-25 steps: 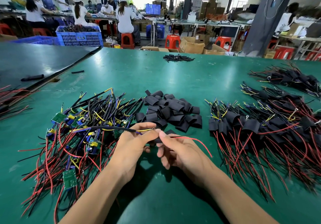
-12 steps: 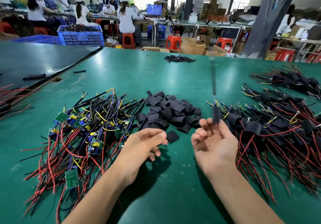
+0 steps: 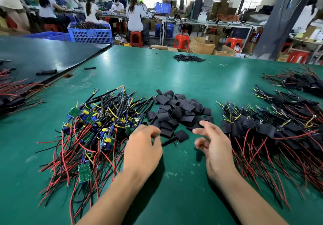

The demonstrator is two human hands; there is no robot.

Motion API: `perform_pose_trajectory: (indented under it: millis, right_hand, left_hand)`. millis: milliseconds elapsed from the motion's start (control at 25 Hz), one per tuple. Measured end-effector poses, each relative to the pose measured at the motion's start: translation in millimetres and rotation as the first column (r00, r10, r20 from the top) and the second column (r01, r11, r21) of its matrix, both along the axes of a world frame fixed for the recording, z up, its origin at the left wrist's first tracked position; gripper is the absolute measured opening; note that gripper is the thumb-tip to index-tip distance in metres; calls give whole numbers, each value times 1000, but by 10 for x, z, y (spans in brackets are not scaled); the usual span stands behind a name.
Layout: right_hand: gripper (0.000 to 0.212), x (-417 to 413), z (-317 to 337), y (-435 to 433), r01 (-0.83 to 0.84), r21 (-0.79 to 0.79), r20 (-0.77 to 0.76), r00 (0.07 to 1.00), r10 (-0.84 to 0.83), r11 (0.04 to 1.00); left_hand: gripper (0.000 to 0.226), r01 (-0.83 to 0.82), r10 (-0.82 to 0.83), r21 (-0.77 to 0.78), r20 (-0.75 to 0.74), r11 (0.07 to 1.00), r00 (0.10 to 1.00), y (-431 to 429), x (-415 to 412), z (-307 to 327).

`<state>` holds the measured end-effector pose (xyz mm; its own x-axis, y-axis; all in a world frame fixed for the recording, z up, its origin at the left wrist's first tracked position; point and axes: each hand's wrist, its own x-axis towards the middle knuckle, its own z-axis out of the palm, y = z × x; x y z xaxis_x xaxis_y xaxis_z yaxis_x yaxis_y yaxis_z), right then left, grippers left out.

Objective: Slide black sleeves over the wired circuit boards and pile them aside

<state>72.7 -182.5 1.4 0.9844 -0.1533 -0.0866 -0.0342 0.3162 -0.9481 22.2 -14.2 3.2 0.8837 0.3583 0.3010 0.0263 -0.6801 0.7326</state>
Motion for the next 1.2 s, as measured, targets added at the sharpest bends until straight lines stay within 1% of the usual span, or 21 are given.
perform_pose_trajectory:
  millis: [40, 120, 200, 240, 320, 480, 560, 640, 720, 800, 880, 920, 960, 1000, 1040, 1080, 1120, 1160, 1200]
  right_hand:
    - [17, -20, -29, 25, -48, -125, 46, 997, 54, 991]
    - [19, -76, -76, 68, -124, -335, 110, 980, 169, 934]
    - [20, -125, -92, 89, -163, -451, 130, 961, 245, 878]
    - [19, -142, -93, 94, -172, -473, 133, 955, 264, 864]
    - [18, -156, -83, 90, -182, -483, 132, 952, 277, 856]
    - [17, -169, -66, 88, -192, -480, 125, 951, 284, 856]
    - [16, -176, -65, 88, -196, -483, 121, 950, 287, 853]
    - [16, -178, -59, 83, -199, -481, 115, 951, 286, 854]
    - [16, -184, -53, 77, -206, -475, 109, 951, 289, 856]
    - [16, -185, -44, 67, -219, -466, 105, 948, 299, 857]
    - [12, -198, -22, 70, -249, -466, 109, 936, 334, 849]
    - [9, -209, -15, 70, -268, -481, 116, 924, 364, 835]
    - [10, -220, -7, 72, -292, -507, 126, 906, 405, 811]
    - [14, -235, 5, 76, -323, -531, 132, 882, 453, 783]
    - [18, -249, 11, 84, -358, -546, 136, 854, 502, 757]
    - [23, -261, 16, 92, -395, -543, 142, 826, 545, 741]
    - [26, -266, 17, 98, -426, -519, 148, 809, 569, 741]
    - [25, -268, 23, 97, -453, -480, 148, 802, 578, 751]
    - [21, -261, 28, 92, -477, -442, 140, 800, 584, 760]
  left_hand:
    - [23, -45, 45, 63, -4, 997, 999, 41, 2, 6]
    - [32, -119, 133, 156, -86, 981, 987, 126, 16, 31]
    - [33, -125, 174, 241, -194, 962, 965, 174, 23, 56]
    - [33, -108, 171, 275, -218, 956, 961, 179, 18, 58]
    - [30, -89, 160, 303, -218, 949, 963, 173, 12, 64]
    - [22, -102, 187, 357, -212, 928, 959, 200, 33, 49]
    - [18, -125, 193, 320, -190, 939, 963, 225, 41, 41]
    - [13, -162, 192, 235, -107, 958, 976, 223, 37, 37]
    - [8, -171, 168, 129, 34, 977, 985, 201, 35, 33]
    - [4, -135, 140, -42, 158, 990, 978, 170, 46, 71]
    - [4, -78, 127, -257, 182, 963, 975, 123, 55, 116]
    - [5, -30, 100, -396, 159, 918, 982, 93, 62, 128]
    - [5, 38, 47, -553, 139, 832, 989, 60, 63, 136]
    - [3, 103, -21, -697, 126, 709, 992, 23, 61, 144]
    - [2, 153, -83, -800, 130, 580, 988, -9, 55, 156]
    - [3, 186, -131, -858, 139, 480, 982, -26, 45, 168]
    - [4, 205, -159, -886, 151, 416, 976, -31, 39, 173]
    - [4, 218, -169, -898, 164, 381, 972, -26, 34, 180]
    - [4, 224, -167, -902, 173, 369, 971, -19, 32, 186]
